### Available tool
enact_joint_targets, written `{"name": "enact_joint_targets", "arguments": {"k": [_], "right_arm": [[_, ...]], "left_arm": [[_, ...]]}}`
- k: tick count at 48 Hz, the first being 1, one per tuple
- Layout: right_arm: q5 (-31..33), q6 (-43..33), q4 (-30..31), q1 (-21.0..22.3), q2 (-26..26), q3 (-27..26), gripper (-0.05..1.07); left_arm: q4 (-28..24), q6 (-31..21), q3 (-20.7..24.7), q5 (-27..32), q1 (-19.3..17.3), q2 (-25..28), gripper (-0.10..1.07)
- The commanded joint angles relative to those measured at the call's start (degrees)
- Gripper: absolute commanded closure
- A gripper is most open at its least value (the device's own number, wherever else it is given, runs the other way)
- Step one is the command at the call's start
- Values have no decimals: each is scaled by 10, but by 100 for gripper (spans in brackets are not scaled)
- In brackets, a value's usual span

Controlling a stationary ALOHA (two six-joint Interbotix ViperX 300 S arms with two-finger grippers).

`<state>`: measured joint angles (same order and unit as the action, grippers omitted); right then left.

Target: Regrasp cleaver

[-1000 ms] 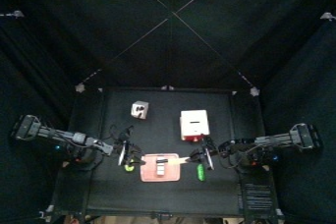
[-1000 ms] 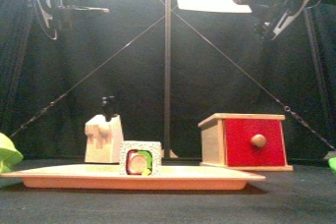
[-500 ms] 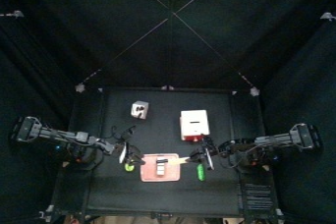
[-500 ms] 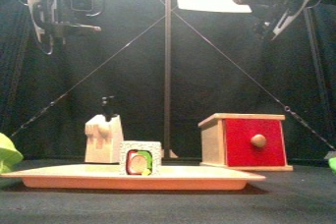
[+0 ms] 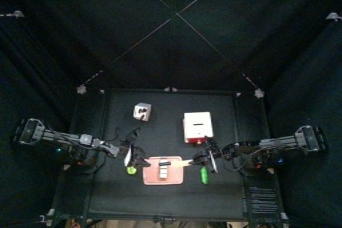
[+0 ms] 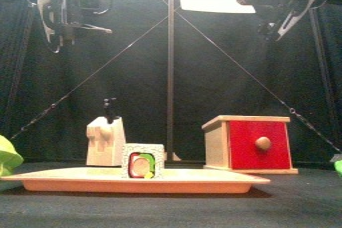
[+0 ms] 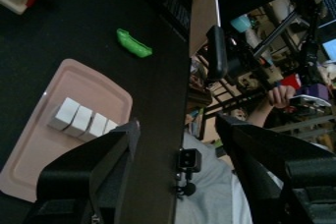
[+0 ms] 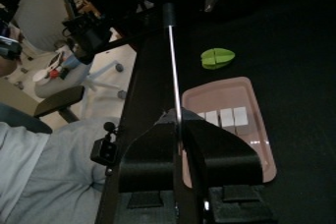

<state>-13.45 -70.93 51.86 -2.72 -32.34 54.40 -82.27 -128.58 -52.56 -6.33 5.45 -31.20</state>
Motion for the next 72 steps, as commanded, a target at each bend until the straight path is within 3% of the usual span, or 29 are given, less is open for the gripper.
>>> {"name": "enact_joint_targets", "arguments": {"k": [1,6,13,24,37,42,51,63,68,72], "right_arm": [[-5,1,-2,1,-8,-5,84],[-4,1,-2,1,-8,-4,84],[-5,1,-2,1,-8,-4,84],[-5,-1,-2,1,-8,-1,84],[-5,-2,-2,1,-8,0,84],[-5,-1,-2,1,-8,-1,84],[-4,0,-2,1,-9,-1,84],[-5,-1,-2,1,-9,-2,84],[-5,-1,-2,1,-9,-3,84],[-5,0,-2,1,-9,-3,84]], "left_arm": [[-13,1,25,6,5,1,2],[-32,4,34,13,8,2,2],[-155,4,56,33,13,0,2],[-257,4,91,76,12,0,2],[-245,2,69,54,13,6,2],[-205,0,53,60,14,-1,2],[-134,2,25,127,25,-19,2],[-127,-5,8,287,127,-70,2],[-136,-5,1,330,196,-88,2],[-148,-4,2,338,230,-99,2]]}}
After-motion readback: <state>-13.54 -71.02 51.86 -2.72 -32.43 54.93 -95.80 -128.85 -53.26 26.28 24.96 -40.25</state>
